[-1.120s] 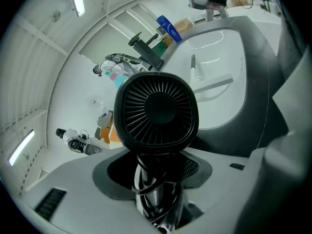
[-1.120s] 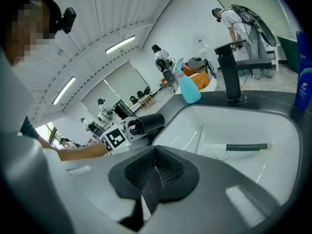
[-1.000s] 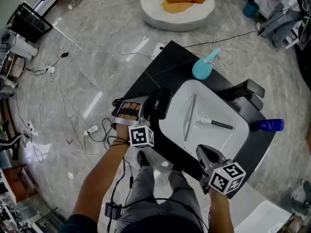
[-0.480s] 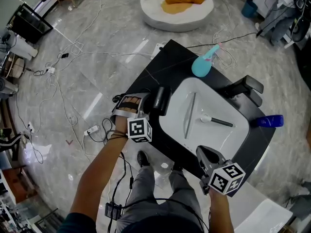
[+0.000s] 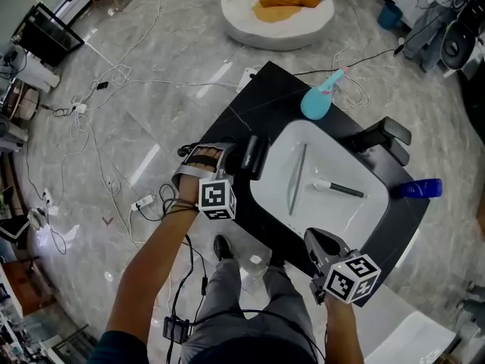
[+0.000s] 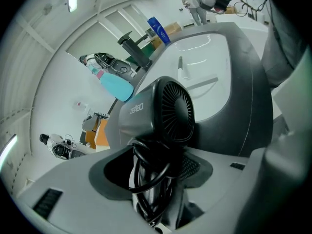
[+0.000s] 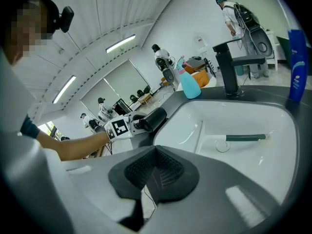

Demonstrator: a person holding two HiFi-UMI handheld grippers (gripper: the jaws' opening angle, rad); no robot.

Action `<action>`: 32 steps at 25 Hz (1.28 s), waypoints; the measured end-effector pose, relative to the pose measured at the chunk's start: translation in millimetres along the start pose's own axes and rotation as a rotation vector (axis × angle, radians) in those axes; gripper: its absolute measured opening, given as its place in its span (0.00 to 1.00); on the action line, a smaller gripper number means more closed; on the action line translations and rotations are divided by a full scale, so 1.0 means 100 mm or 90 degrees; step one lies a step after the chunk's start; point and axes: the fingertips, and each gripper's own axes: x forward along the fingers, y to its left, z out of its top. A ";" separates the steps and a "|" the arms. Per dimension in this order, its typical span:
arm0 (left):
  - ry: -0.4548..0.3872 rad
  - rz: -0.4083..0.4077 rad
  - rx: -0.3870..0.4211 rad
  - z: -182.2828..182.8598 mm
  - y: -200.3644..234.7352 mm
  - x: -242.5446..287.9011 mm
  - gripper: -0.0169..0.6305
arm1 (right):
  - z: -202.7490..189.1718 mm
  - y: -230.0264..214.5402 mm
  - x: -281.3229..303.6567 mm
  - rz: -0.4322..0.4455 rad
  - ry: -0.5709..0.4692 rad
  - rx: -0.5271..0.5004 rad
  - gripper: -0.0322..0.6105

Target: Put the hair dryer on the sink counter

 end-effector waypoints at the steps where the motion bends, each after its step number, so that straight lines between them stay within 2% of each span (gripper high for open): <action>1: -0.004 -0.004 0.002 0.00 0.00 0.00 0.37 | 0.00 0.00 0.00 0.000 0.001 0.000 0.07; 8: -0.051 -0.084 -0.046 0.00 -0.04 -0.03 0.38 | -0.08 -0.01 0.05 0.001 0.012 0.004 0.07; 14: -0.076 -0.104 -0.070 0.00 -0.05 -0.03 0.38 | -0.05 0.00 0.12 0.004 0.015 0.005 0.07; 23: -0.099 -0.105 -0.071 0.00 -0.04 -0.02 0.38 | -0.14 -0.03 0.26 0.006 0.034 0.013 0.07; 32: -0.120 -0.061 -0.077 0.01 -0.02 0.01 0.39 | -0.41 0.03 0.61 0.033 0.085 0.033 0.07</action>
